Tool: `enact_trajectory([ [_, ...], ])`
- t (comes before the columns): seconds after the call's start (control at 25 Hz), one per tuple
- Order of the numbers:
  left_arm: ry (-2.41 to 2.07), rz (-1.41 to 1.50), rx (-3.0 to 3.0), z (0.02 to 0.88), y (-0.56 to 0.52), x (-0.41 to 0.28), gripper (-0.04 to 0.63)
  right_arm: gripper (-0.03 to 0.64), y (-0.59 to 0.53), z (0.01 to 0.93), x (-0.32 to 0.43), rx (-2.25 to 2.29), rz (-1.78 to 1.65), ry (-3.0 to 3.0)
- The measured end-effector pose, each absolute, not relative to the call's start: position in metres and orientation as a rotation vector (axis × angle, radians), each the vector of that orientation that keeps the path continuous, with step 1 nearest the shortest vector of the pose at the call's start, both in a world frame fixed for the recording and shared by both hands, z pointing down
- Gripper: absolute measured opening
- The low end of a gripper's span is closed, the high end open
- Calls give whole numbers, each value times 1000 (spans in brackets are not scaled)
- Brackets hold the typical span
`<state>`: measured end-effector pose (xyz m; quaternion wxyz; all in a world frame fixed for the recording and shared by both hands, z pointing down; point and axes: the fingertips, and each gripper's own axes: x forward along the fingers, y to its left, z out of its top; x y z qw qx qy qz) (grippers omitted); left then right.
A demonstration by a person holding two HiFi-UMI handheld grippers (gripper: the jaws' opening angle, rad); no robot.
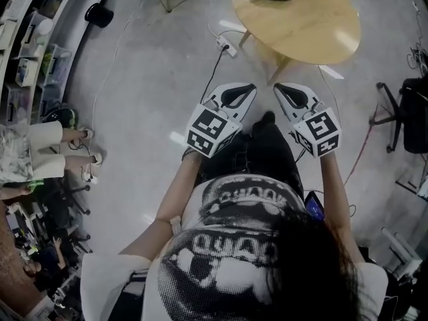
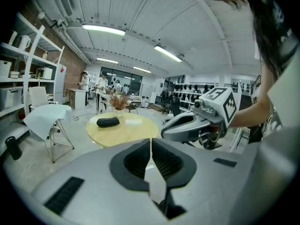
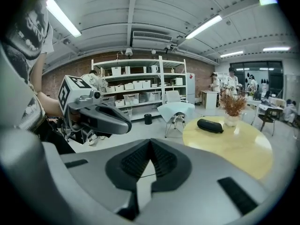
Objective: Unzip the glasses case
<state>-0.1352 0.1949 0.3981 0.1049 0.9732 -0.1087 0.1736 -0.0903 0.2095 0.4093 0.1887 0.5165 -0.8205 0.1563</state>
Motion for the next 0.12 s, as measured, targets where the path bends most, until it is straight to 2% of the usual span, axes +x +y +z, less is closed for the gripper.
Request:
enact_trajectory([
  [0.12, -295, 535, 2887, 400, 199, -138, 15, -5, 208, 409, -90, 1460, 425, -2298],
])
